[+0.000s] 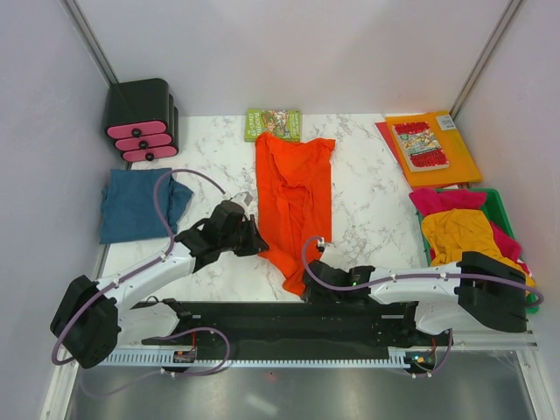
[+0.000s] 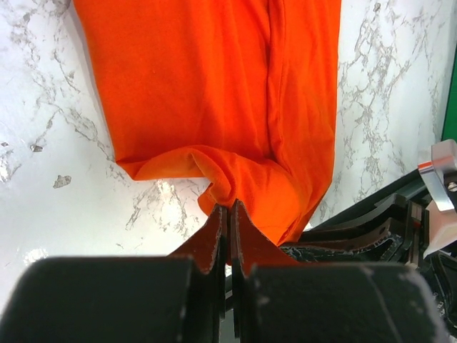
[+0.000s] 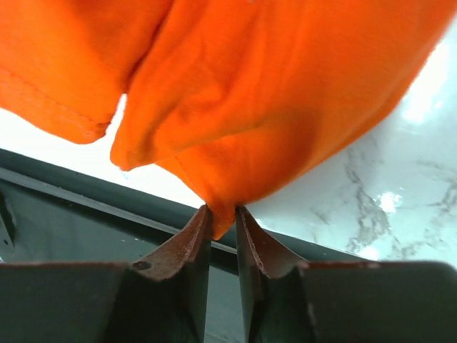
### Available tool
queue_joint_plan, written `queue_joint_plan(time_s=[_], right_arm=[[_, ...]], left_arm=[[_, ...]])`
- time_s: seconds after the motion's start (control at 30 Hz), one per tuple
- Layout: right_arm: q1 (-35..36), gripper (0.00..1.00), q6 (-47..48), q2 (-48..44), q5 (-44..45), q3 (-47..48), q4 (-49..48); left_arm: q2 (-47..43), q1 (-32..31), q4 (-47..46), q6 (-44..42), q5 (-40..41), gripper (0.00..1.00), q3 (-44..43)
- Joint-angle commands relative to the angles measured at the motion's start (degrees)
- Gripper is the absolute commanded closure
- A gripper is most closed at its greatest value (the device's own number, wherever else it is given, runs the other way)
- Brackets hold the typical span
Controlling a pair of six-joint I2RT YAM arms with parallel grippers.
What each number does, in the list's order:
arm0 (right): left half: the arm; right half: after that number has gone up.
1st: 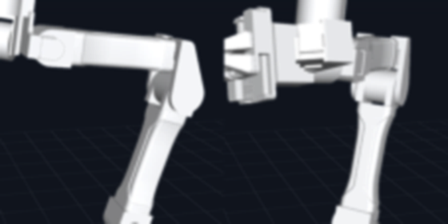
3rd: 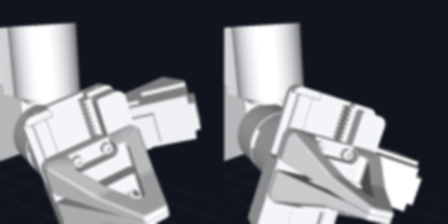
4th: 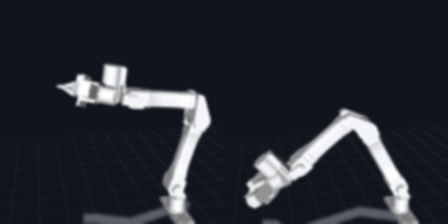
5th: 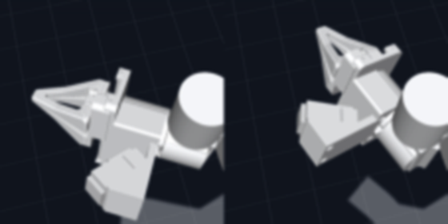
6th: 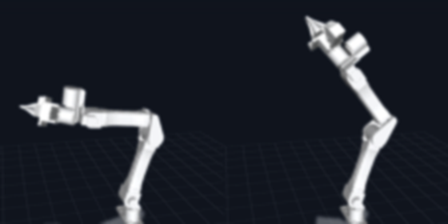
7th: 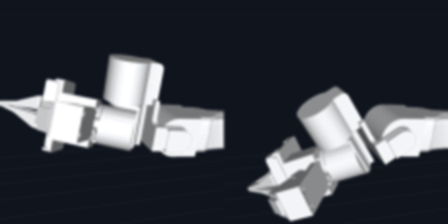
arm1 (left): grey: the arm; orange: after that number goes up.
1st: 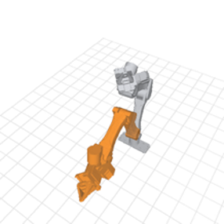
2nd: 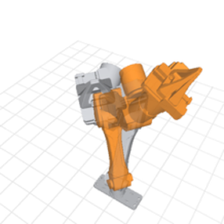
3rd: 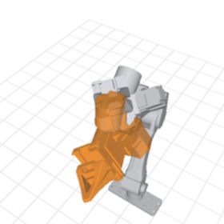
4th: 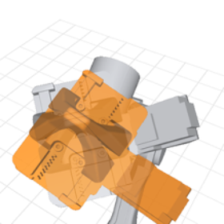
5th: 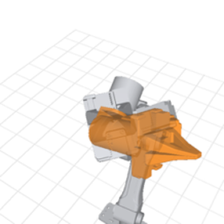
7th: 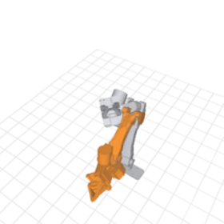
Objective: Fold and stack the t-shirts
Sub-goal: Grab the bottom of the folded rectangular tshirt with both arms, then fold the folded rectangular tshirt in 1/3 of the way
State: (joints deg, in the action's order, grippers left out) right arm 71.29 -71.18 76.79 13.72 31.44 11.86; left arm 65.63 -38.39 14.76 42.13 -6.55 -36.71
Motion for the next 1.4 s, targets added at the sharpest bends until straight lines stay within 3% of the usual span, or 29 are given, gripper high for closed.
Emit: queue_joint_plan(time_s=[0.0,0.07,0.13,0.2,0.3,0.63,1.03,1.37], right_arm=[[0.87,0.69,-1.68,-0.51,4.74,0.99,6.42],[1.05,0.63,-1.86,0.11,5.09,0.99,6.86],[1.40,0.66,-2.12,0.63,5.88,0.99,7.21],[1.49,0.85,-2.65,0.90,6.41,0.99,7.39],[1.49,1.00,-2.91,0.64,7.81,1.95,8.97],[2.81,1.00,-0.55,-6.65,21.35,13.81,29.08],[4.91,1.00,-3.17,-10.00,23.28,14.96,35.86],[9.48,1.00,-6.52,-10.79,22.50,12.16,38.33]], left_arm=[[-1.90,-0.37,0.09,0.23,0.04,0.98,1.11],[-2.08,-0.37,0.09,0.23,0.04,0.98,1.38],[-2.34,-0.37,0.09,0.23,0.13,0.98,1.73],[-2.78,-0.37,0.18,0.23,0.13,0.98,1.90],[-3.40,-0.37,0.53,0.23,0.22,0.98,2.08],[-7.87,-0.37,4.30,0.59,0.48,0.98,2.43],[-13.76,-4.32,7.65,4.36,1.80,0.98,5.95],[-18.25,-13.01,11.43,10.77,4.88,0.98,10.16]])
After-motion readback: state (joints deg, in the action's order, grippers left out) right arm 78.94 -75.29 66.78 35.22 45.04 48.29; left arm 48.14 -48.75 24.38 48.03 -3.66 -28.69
